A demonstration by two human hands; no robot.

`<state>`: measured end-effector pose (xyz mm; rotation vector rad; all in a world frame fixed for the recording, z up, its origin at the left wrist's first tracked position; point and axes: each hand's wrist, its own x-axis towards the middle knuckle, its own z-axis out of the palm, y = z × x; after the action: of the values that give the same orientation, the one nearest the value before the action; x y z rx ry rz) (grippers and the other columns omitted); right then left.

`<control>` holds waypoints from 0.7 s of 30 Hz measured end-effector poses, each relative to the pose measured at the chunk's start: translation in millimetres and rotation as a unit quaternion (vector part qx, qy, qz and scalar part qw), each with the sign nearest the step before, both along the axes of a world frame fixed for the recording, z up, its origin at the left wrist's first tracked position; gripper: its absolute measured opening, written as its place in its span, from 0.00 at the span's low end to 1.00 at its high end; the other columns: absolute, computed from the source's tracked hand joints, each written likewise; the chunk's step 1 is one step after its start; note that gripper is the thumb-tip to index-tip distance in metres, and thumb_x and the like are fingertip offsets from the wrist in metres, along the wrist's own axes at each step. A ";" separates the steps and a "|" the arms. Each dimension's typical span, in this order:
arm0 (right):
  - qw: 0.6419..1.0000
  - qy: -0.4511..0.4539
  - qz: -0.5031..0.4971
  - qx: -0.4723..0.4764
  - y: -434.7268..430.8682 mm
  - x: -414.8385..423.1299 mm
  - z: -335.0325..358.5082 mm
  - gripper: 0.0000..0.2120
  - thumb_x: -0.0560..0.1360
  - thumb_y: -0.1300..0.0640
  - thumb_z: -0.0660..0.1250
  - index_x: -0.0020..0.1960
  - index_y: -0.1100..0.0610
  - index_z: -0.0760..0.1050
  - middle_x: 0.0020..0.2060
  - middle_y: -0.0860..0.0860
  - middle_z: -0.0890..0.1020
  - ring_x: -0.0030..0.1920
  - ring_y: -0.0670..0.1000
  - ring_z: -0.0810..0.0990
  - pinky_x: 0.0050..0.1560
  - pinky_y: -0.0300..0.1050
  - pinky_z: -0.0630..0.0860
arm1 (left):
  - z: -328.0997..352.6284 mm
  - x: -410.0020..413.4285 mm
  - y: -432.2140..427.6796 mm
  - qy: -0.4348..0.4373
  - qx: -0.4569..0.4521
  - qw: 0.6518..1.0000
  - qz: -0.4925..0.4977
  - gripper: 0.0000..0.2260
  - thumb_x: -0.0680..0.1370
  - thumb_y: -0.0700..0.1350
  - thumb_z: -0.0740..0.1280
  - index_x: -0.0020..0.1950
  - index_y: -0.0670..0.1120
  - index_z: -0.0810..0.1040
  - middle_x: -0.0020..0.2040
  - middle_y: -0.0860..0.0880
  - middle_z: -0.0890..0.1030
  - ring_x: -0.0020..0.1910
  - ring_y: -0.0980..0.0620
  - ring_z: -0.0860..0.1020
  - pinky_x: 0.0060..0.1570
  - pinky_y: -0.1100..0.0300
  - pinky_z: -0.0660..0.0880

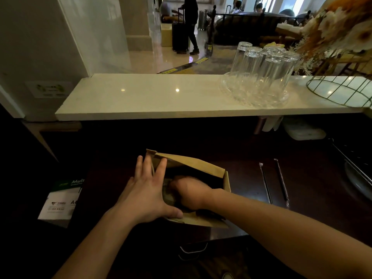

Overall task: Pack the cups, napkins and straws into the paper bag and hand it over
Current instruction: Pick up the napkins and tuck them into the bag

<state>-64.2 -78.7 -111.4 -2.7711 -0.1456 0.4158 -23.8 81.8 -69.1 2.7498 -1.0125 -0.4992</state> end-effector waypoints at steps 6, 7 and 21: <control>0.997 0.037 -0.037 0.057 -4.8 -1.5 4.9 0.16 0.76 0.63 0.64 0.63 0.57 0.76 0.56 0.56 0.81 0.55 0.57 0.79 0.53 0.49 0.78 | 0.9 -0.4 0.7 0.003 0.000 1.000 0.003 0.63 0.58 0.73 0.72 0.76 0.56 0.31 0.76 0.46 0.26 0.73 0.45 0.26 0.73 0.39 0.51; 0.994 0.031 -0.059 0.082 -6.7 -2.0 7.4 0.18 0.75 0.65 0.63 0.64 0.56 0.76 0.58 0.55 0.80 0.57 0.56 0.78 0.55 0.48 0.77 | 0.9 -0.6 0.8 0.003 0.000 1.000 0.004 0.63 0.58 0.73 0.72 0.76 0.56 0.31 0.76 0.46 0.26 0.73 0.45 0.27 0.73 0.40 0.51; 0.948 0.109 -0.193 0.230 -18.8 -26.9 35.8 0.16 0.77 0.63 0.62 0.63 0.54 0.76 0.52 0.50 0.79 0.50 0.51 0.78 0.49 0.46 0.77 | -0.2 -1.9 1.4 -0.005 -0.003 1.000 0.009 0.64 0.57 0.74 0.71 0.76 0.56 0.31 0.76 0.47 0.27 0.74 0.45 0.27 0.73 0.39 0.53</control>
<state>-91.1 -97.5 -75.6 -2.2054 0.3123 0.5029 -25.7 83.2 -69.4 2.7568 -0.9875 -0.4802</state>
